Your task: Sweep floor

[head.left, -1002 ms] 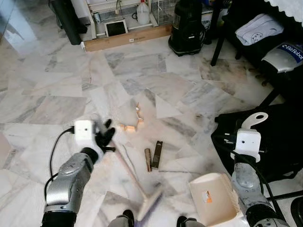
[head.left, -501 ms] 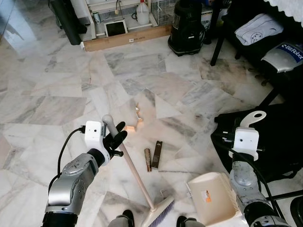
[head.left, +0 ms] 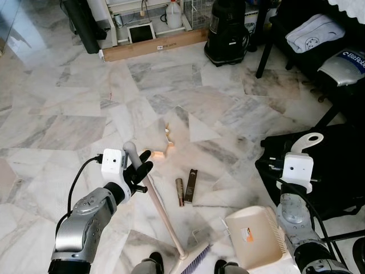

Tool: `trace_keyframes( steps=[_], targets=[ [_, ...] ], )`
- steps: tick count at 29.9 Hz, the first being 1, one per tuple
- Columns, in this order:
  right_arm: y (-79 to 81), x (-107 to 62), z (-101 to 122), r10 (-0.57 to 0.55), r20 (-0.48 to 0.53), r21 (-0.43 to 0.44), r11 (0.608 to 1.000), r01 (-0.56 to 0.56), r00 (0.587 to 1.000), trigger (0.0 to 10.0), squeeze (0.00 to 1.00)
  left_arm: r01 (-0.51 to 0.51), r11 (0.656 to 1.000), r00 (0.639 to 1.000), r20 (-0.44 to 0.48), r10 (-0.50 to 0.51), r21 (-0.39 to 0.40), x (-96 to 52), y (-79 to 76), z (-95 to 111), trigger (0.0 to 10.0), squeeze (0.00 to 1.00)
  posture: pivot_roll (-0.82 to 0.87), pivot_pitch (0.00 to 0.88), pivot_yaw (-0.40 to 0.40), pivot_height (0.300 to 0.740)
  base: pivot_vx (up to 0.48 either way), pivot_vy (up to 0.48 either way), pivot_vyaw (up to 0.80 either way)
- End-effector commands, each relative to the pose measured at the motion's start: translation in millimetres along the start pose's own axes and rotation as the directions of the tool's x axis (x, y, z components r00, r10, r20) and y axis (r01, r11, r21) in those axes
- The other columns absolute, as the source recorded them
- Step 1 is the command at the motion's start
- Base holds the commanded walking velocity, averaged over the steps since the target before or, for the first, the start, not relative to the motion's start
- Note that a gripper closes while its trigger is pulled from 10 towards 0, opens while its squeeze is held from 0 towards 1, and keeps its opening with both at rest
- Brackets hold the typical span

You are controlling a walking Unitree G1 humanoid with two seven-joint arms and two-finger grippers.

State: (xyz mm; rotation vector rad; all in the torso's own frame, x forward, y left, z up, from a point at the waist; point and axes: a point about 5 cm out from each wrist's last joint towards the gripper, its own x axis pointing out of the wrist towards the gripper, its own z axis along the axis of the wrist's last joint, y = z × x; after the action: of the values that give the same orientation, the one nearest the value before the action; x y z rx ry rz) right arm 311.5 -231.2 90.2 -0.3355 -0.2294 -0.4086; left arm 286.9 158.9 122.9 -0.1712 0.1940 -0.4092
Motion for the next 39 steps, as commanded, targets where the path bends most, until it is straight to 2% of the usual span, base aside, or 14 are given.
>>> trace_keyframes(
  steps=[1, 10, 17, 22, 27, 29, 32, 39],
  targets=[
    [-4.6, 4.1, 8.2, -0.027, 0.057, 0.011, 1.0, 0.026, 0.998, 10.0, 0.0, 0.0, 1.0, 1.0, -0.014, 0.0, 0.014, -5.4, 0.3, -1.1, 10.0, 0.0, 0.13, 0.251, 0.084, 0.74, 0.0, 0.0, 0.0],
    [-5.8, 7.5, 13.8, -0.046, 0.086, 0.026, 0.999, 0.044, 0.995, 10.0, 0.0, -0.003, 1.0, 1.0, -0.029, 0.003, 0.017, -13.8, -0.1, -3.2, 10.0, 0.0, 0.15, 0.267, 0.085, 0.74, 0.0, 0.0, 0.0],
    [-5.3, 2.4, 10.2, -0.051, 0.078, 0.058, 0.997, 0.047, 0.996, 10.0, 0.0, -0.006, 1.0, 1.0, -0.028, 0.007, 0.027, -19.8, -2.0, 0.0, 10.0, 0.0, 0.21, 0.284, 0.087, 0.74, 0.0, 0.0, 0.0],
    [2.6, -3.8, 4.1, -0.038, 0.034, 0.091, 0.995, 0.035, 0.999, 10.0, 0.0, -0.036, 0.998, 0.999, -0.016, 0.037, 0.042, -29.2, 4.6, 9.4, 10.0, 0.0, 0.24, 0.312, 0.083, 0.74, 0.0, 0.0, 0.0],
    [17.4, -8.6, 0.2, 0.031, -0.006, 0.091, 0.995, -0.031, 0.999, 10.0, 0.0, -0.104, 0.995, 0.994, 0.029, 0.103, 0.012, -37.3, 14.6, 22.3, 10.0, 0.0, 0.24, 0.329, 0.072, 0.74, 0.0, 0.0, 0.0],
    [20.0, -9.3, 0.4, 0.05, -0.005, 0.093, 0.994, -0.049, 0.999, 10.0, 0.0, -0.168, 0.986, 0.984, 0.07, 0.166, 0.021, -38.5, 22.1, 31.3, 10.0, 0.0, 0.24, 0.332, 0.07, 0.74, 0.0, 0.0, 0.0],
    [21.2, -9.9, -0.2, 0.062, -0.009, 0.097, 0.993, -0.06, 0.998, 10.0, 0.0, -0.266, 0.964, 0.955, 0.137, 0.265, -0.007, -40.8, 35.2, 45.3, 10.0, 0.0, 0.24, 0.331, 0.067, 0.74, 0.0, 0.0, 0.0],
    [21.6, -11.9, -3.2, 0.076, -0.022, 0.091, 0.993, -0.074, 0.997, 10.0, 0.0, -0.364, 0.931, 0.904, 0.229, 0.36, -0.023, -49.7, 46.8, 67.1, 10.0, 0.0, 0.23, 0.319, 0.065, 0.74, 0.0, 0.0, 0.0]
  ],
)
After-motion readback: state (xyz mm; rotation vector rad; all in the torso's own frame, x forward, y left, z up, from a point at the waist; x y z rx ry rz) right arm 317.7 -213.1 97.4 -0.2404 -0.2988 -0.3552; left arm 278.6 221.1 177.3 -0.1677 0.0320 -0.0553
